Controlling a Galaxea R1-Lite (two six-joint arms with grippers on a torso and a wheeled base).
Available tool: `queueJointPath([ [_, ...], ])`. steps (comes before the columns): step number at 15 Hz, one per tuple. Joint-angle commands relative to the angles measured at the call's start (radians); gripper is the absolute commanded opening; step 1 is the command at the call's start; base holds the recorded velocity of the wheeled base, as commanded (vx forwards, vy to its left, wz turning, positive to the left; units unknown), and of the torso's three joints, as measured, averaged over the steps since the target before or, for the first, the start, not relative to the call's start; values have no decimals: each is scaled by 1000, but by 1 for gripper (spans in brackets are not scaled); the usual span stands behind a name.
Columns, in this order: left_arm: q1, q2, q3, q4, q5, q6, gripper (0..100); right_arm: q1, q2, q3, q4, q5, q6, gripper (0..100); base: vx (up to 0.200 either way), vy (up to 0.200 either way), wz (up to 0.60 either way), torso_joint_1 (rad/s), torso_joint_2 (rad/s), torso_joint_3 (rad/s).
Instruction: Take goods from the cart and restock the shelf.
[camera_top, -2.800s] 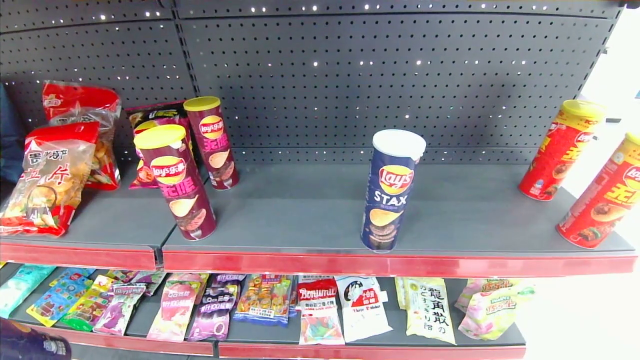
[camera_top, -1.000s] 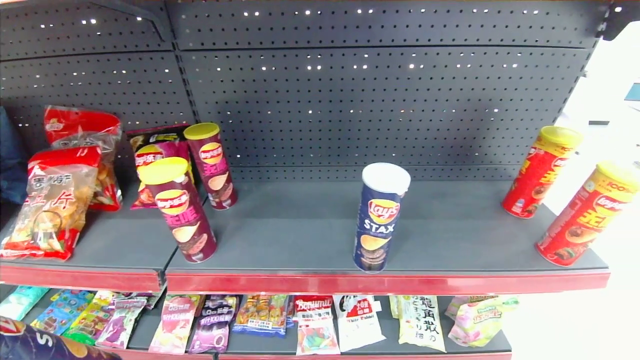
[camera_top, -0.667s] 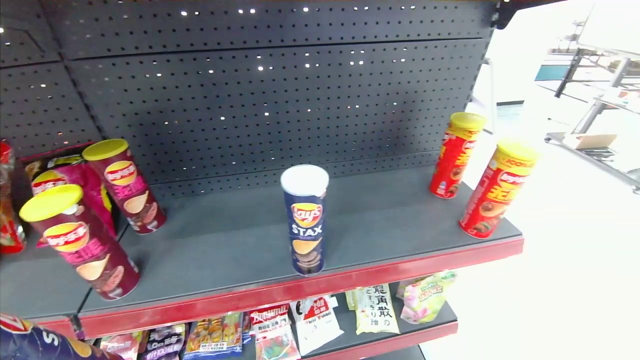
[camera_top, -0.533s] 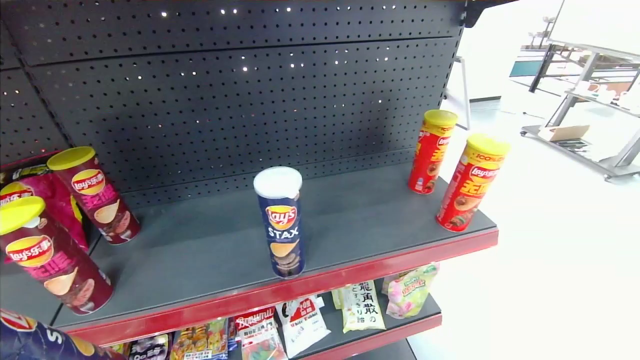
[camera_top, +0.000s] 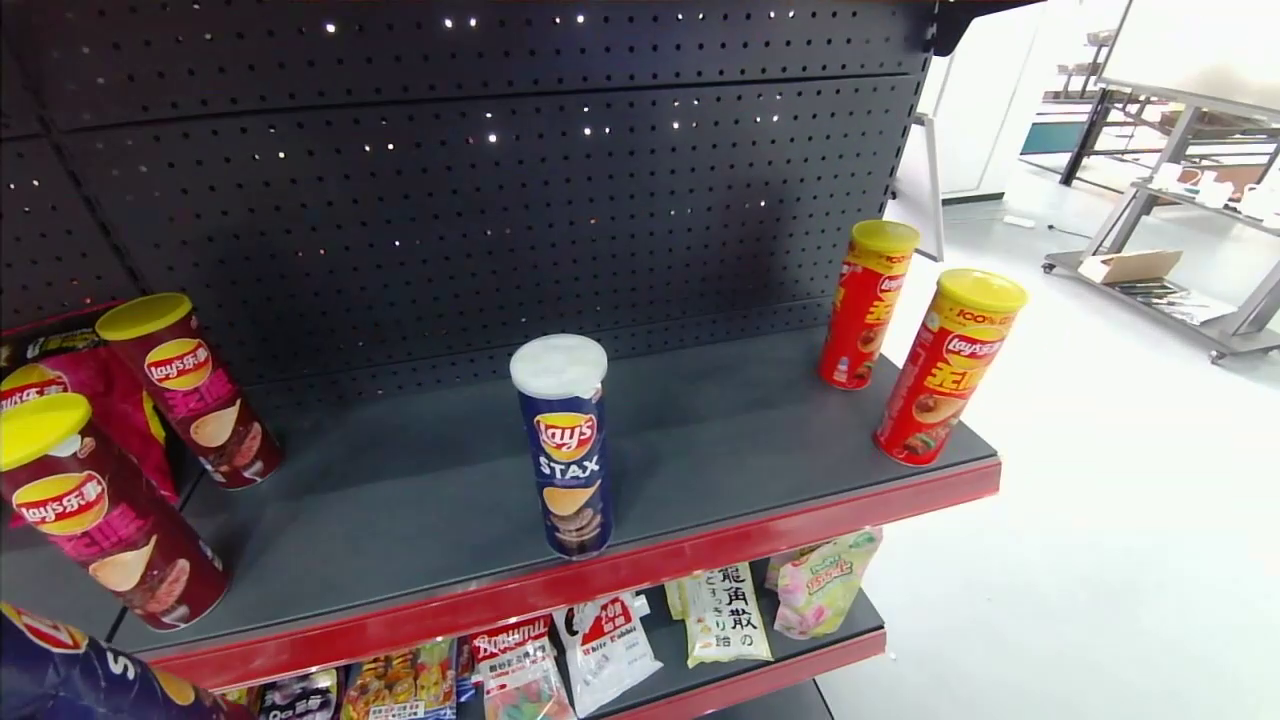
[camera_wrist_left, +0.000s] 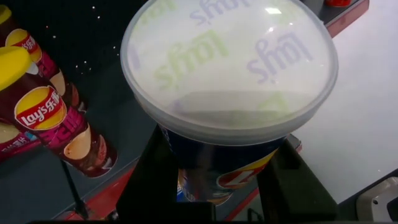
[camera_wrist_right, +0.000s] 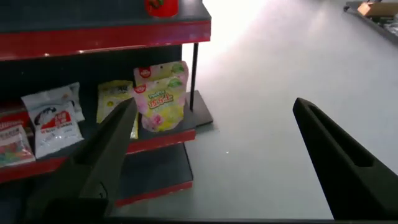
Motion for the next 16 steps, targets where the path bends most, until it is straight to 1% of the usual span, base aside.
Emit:
queueJointPath([
  [1, 0, 6, 10, 2, 0, 1, 0, -2, -31, 5, -2, -2, 18, 100, 0, 0, 0, 0, 0, 0],
  [2, 0, 16, 7, 0, 0, 1, 0, -2, -31, 5, -5, 16, -1, 100, 0, 0, 0, 0, 0, 0],
  [3, 2, 26, 4, -1, 0, 1, 0, -2, -31, 4, -6, 85, -19, 100, 0, 0, 0, 0, 0, 0],
  [4, 0, 40, 4, -17, 0, 5, 0, -2, -31, 7, -6, 223, -27, 100, 0, 0, 0, 0, 0, 0],
  [5, 2, 51, 4, -38, 0, 5, 0, -2, -24, 9, -6, 236, -11, 100, 0, 0, 0, 0, 0, 0],
  [7, 2, 62, 6, -55, 0, 5, 0, -5, -31, 9, -5, 160, 41, 100, 0, 0, 0, 0, 0, 0],
  [8, 0, 60, 7, -55, -3, 7, 0, -5, -31, 50, -78, 104, 48, 100, 0, 0, 0, 0, 0, 0],
  [9, 0, 57, 7, -55, -3, 7, 0, -5, -31, 93, -166, 96, 47, 100, 0, 0, 0, 0, 0, 0],
  [10, 0, 59, 2, -56, -3, 5, 0, -3, -31, 128, -212, 97, 48, 100, 0, 0, 0, 0, 0, 0],
  [16, 0, 75, 1, -58, -6, 5, 0, -3, -31, 131, -217, 104, 50, 100, 0, 0, 0, 0, 0, 0],
])
